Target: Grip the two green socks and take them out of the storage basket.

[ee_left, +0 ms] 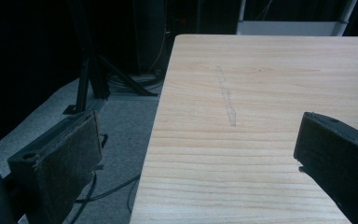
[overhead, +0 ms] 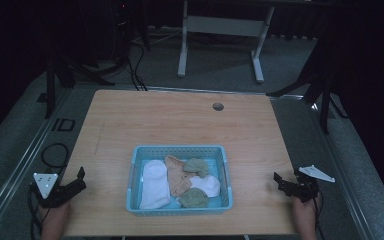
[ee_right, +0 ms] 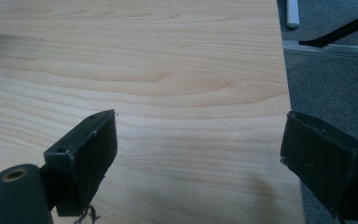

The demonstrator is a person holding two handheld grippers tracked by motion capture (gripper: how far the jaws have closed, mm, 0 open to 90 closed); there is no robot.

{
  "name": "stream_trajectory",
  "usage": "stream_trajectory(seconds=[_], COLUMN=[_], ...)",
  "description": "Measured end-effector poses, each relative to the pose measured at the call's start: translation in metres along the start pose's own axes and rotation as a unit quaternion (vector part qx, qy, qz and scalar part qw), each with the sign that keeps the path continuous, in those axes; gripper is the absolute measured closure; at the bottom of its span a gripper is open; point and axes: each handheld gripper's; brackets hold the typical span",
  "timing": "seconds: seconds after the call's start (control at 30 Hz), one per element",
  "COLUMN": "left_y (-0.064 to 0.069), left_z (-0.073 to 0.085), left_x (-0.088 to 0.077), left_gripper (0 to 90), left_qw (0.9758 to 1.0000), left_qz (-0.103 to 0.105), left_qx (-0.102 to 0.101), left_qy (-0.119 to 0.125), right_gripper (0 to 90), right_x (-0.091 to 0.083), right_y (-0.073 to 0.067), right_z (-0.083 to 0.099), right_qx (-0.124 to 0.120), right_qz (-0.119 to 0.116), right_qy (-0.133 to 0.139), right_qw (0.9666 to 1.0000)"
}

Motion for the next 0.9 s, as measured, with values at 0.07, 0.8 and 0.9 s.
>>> stream_trajectory(seconds=[0.07,0.8,0.9], left_y=[0.0000,-0.0003,-0.0003], left_z=[0.0000,-0.0002,-0.0002], left_x=[0.0001,-0.0001,0.0001], left_gripper=[0.4,0.4,0.3], left_qw=[1.0000,1.0000,1.0000], left_qz=[-0.001,0.002,0.002], left_qx=[-0.001,-0.001,0.000], left_qy=[0.000,-0.002,-0.002], right_gripper=[10.5,13.3,13.2], right_x=[0.0000,0.0006,0.0008], right_y=[0.0001,0.0030,0.0040], right_z=[0.0000,-0.0015,-0.0027], right_qx=[0.002,-0.064,-0.080], right_qz=[0.002,-0.140,-0.168], right_qy=[0.000,-0.013,-0.029], right_qw=[1.0000,0.9880,0.9822])
Point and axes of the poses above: each handheld gripper's, and its own axes: x roughly forward along the jaws, z roughly out of its underside, y roughly to its right, and after that the axes turned 11 degrees about z, right-handed
